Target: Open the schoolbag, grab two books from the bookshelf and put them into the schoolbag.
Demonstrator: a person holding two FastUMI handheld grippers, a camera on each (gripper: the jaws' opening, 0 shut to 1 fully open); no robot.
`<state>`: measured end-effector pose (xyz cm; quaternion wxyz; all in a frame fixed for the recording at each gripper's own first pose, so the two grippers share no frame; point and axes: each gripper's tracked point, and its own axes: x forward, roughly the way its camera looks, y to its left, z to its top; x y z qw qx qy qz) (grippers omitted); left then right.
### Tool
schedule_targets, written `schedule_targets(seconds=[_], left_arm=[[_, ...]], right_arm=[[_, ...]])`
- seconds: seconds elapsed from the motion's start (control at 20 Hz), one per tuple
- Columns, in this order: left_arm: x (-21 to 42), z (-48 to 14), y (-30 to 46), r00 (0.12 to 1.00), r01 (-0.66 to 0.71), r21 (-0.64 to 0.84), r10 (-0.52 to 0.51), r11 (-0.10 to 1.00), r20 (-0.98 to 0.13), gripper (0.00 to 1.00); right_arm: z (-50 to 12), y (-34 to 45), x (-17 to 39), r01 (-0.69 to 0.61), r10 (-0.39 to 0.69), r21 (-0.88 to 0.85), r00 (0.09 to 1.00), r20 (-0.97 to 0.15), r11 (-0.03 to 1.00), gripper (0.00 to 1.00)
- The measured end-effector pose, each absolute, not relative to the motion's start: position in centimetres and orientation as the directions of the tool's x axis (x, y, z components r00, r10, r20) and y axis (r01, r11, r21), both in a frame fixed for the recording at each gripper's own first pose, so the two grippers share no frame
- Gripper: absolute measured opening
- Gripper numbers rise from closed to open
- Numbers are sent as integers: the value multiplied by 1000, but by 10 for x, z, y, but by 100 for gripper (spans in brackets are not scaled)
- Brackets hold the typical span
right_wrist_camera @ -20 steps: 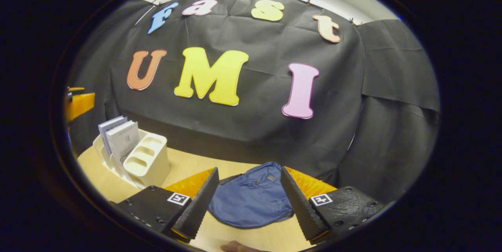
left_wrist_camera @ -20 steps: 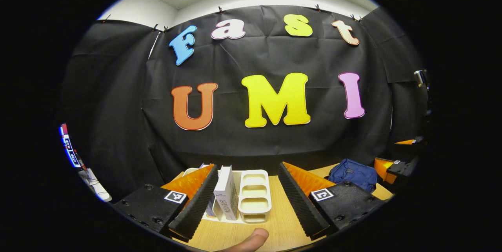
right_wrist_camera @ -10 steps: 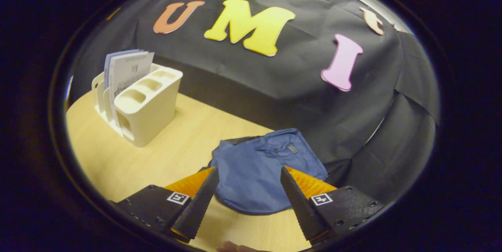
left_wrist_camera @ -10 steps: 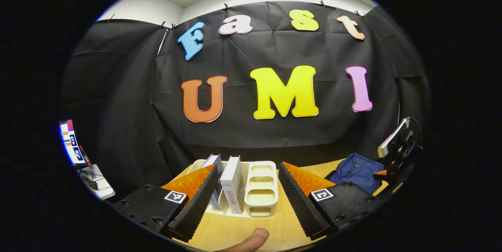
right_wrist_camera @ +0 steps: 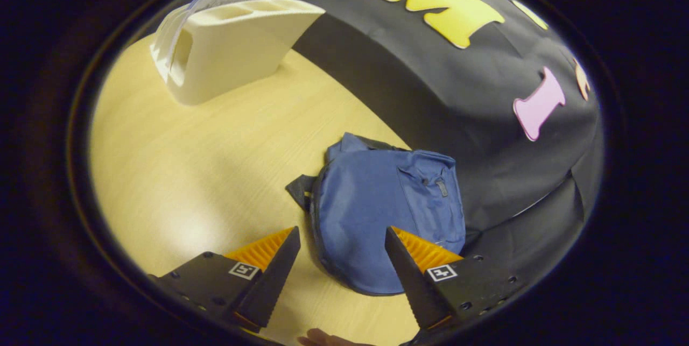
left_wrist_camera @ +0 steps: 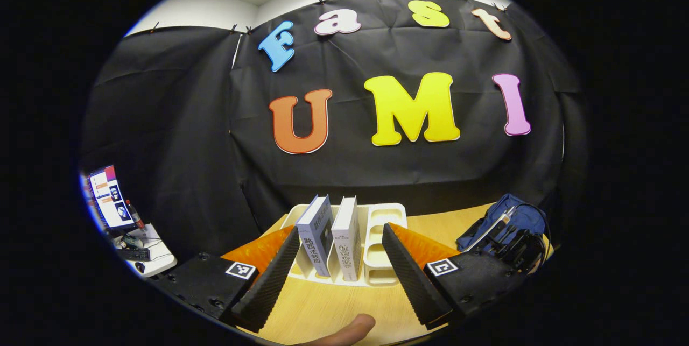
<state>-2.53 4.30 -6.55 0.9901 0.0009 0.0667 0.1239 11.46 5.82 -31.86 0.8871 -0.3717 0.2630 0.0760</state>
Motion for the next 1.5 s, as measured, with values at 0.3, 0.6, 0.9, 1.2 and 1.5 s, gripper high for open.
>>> schedule_targets(seconds=[0.3,0.6,0.9,1.2,1.5], left_arm=[[-23,-70,42,956,-251,14,250,968,-154,99],[-15,-70,37,961,-233,-12,228,972,-156,99],[-9,-74,37,961,-220,-15,215,975,-172,99],[-4,-81,38,959,-219,-12,212,976,-189,99],[1,-79,35,962,-207,-1,203,978,-185,99]], right_arm=[[-308,39,132,-220,-214,-715,860,-464,664,95],[-270,45,132,-164,-276,-813,888,-368,558,93],[-325,30,136,-241,-383,-817,790,-479,524,93],[-302,27,149,-168,-416,-865,823,-387,472,93],[-319,41,166,-166,-403,-891,846,-349,423,82]])
